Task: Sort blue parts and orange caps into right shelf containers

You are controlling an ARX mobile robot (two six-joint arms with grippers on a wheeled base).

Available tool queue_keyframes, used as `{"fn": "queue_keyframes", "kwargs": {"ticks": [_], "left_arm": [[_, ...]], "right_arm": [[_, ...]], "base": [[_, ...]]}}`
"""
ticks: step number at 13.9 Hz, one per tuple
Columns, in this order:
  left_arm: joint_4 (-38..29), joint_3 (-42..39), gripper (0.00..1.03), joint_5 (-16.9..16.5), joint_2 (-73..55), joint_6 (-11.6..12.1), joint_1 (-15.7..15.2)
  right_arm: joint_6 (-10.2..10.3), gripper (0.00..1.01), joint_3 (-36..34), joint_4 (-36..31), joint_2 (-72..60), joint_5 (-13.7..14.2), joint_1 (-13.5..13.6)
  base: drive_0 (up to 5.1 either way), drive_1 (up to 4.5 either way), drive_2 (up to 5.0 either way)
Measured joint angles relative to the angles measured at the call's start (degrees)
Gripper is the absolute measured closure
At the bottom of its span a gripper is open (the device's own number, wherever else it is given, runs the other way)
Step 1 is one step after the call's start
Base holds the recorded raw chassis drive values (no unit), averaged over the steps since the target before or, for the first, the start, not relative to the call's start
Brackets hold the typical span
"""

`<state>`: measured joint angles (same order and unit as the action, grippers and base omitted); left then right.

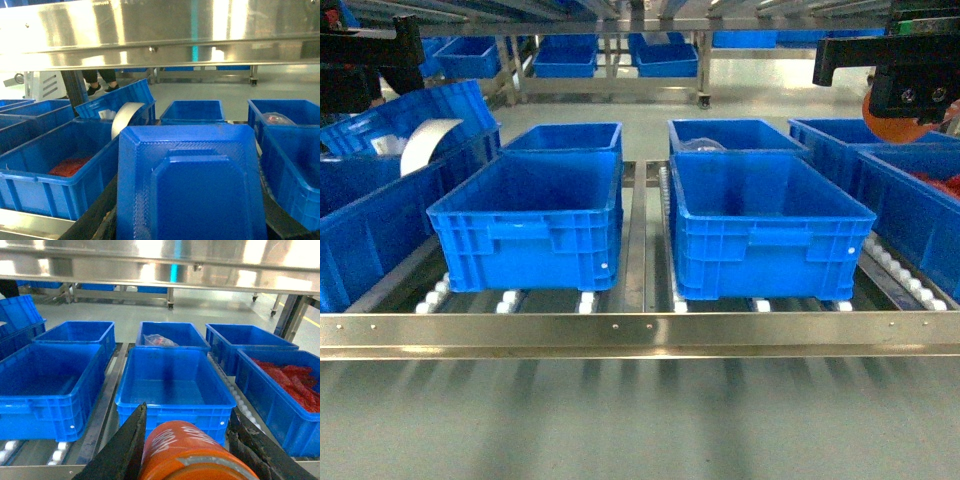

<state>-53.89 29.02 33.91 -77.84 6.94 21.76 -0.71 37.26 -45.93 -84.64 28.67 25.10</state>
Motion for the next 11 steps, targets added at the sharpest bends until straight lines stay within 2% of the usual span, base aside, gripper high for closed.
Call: {"fn": "queue_keyframes", "kwargs": {"ticks": [11], "left_arm": [[0.1, 0.0, 0.59, 0.0, 0.0, 0.0, 0.0]], "right_arm": [[-0.2, 0.58, 0.0, -0.1, 0.0, -0.1, 0.0]], "base": [[0.0, 0.0, 0.0]]}}
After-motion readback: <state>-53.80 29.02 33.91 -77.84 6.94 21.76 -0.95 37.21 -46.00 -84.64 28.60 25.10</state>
